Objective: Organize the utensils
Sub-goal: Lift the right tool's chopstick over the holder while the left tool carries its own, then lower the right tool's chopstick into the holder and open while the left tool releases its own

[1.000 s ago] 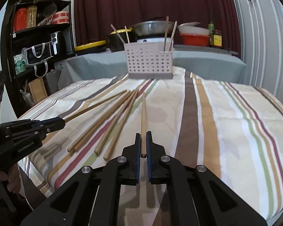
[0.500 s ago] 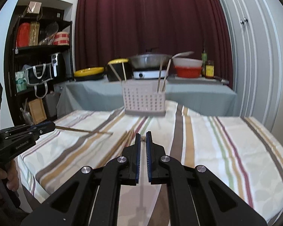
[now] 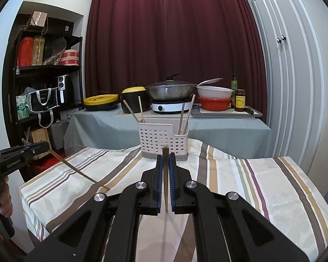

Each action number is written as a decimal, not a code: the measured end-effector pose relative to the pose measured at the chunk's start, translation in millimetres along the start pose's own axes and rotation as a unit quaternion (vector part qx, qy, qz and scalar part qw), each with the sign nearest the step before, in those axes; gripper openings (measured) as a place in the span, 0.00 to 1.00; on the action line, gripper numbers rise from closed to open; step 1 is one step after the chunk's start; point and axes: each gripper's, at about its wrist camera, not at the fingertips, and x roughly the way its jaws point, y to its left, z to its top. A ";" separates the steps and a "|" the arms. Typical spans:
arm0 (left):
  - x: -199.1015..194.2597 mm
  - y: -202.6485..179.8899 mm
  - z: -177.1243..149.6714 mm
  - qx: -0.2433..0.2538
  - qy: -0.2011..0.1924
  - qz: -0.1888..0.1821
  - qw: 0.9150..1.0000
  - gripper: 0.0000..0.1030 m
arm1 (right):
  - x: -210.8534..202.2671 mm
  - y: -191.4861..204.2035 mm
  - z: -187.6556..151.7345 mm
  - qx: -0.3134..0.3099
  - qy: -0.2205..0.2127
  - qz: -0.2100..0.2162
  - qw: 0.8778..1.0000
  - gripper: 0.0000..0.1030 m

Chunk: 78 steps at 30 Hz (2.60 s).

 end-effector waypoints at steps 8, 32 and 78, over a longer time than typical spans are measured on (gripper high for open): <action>20.1 8.4 18.6 -0.003 0.007 0.000 1.000 0.06 | 20.5 -3.3 15.4 -0.003 -0.004 0.001 1.000 0.06; 63.9 19.5 94.6 0.004 0.027 -0.067 0.997 0.06 | 69.6 -12.4 85.9 -0.011 -0.056 0.018 0.998 0.06; 269.5 -24.0 187.7 0.020 -0.026 -0.015 0.999 0.06 | 267.1 -26.2 129.9 -0.037 -0.022 0.002 0.999 0.06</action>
